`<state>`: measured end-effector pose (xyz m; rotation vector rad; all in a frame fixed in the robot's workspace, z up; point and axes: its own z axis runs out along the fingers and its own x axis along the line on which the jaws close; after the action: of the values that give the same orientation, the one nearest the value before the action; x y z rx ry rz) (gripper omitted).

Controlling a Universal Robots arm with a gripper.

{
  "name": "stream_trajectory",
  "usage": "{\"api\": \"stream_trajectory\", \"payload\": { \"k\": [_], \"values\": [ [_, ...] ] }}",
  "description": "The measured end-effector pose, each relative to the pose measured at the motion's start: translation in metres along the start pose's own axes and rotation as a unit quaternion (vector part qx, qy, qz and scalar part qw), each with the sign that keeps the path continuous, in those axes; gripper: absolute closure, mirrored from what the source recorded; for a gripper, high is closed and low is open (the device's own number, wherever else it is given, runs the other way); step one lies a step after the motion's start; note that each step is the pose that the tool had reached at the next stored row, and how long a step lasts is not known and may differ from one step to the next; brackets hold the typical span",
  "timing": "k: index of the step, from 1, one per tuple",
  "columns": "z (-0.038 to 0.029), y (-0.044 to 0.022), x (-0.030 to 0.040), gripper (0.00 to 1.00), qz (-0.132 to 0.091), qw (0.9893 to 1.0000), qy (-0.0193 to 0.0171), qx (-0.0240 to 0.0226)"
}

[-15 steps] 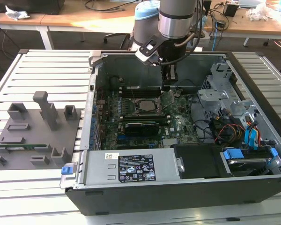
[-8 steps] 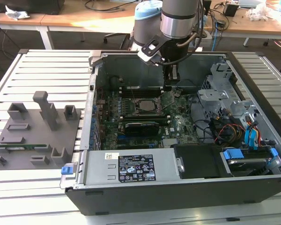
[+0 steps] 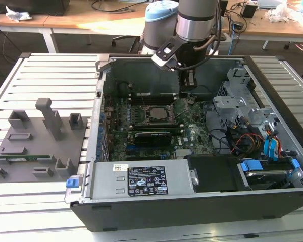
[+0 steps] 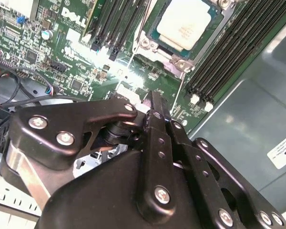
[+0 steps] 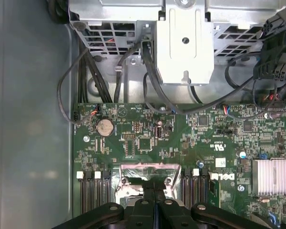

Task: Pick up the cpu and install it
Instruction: 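Close the cpu cover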

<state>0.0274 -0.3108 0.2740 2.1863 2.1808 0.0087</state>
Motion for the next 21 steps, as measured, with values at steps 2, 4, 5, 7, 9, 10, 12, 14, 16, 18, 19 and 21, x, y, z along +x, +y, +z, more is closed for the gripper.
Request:
{"api": "stream_trajectory", "payload": {
  "k": [2,4,5,7,9,10,12,14,16,18,19,21],
  "values": [
    [0.0001,0.0037,0.0,0.89,0.0,1.0,0.0,0.0],
    [0.0002,0.0063,0.0,0.89,0.0,1.0,0.0,0.0],
    [0.0003,0.0077,0.0,0.89,0.0,1.0,0.0,0.0],
    [0.0004,0.0094,0.0001,0.89,0.0,1.0,0.0,0.0],
    [0.0004,0.01,0.0001,0.89,0.0,1.0,0.0,0.0],
    [0.0004,0.0102,0.0,0.89,0.0,1.0,0.0,0.0],
    [0.0005,0.0127,0.0,0.89,0.0,1.0,0.0,0.0],
    [0.0007,0.0161,0.0001,0.89,0.0,1.0,0.0,0.0],
    [0.001,0.0204,0.0001,0.89,0.0,1.0,-0.0001,0.0],
    [0.0014,0.0243,0.0001,0.89,0.0,1.0,0.0,0.0],
    [0.0014,0.0258,0.0001,0.89,0.0,1.0,0.0,0.0],
    [0.0016,0.0286,0.0001,0.89,0.0,1.0,0.0,0.0]
  ]
}}
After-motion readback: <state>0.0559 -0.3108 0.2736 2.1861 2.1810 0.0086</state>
